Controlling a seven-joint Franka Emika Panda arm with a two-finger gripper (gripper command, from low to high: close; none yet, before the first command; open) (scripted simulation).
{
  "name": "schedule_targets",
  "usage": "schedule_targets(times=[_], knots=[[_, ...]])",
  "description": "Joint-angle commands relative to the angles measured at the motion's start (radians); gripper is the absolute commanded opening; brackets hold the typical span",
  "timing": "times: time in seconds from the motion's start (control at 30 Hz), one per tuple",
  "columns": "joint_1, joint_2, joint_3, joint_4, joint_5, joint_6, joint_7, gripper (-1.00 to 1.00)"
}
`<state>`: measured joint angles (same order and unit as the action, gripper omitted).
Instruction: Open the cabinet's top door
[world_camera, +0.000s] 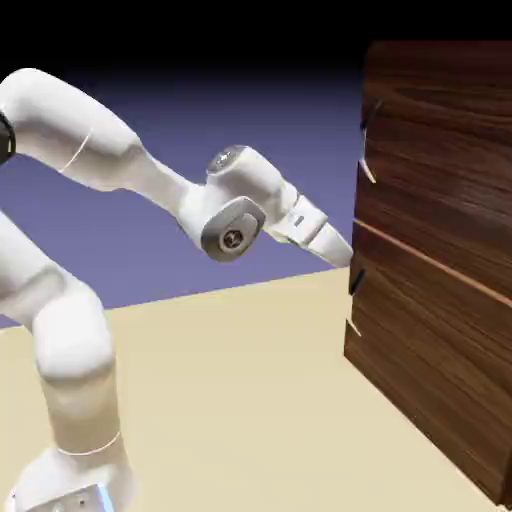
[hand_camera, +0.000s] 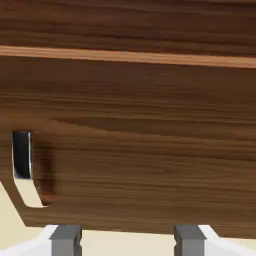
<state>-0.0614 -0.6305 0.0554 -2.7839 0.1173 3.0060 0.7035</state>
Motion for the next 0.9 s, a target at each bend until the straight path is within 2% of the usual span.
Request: schedule_targets(times=[0.0,0.87], knots=[[-0.027,-0.022,0.021,0.010,0.044,-0.011,-0.014,0.00],[-0.735,-0.606,0.555,0.261,1.174,-0.310,-0.375,0.00]])
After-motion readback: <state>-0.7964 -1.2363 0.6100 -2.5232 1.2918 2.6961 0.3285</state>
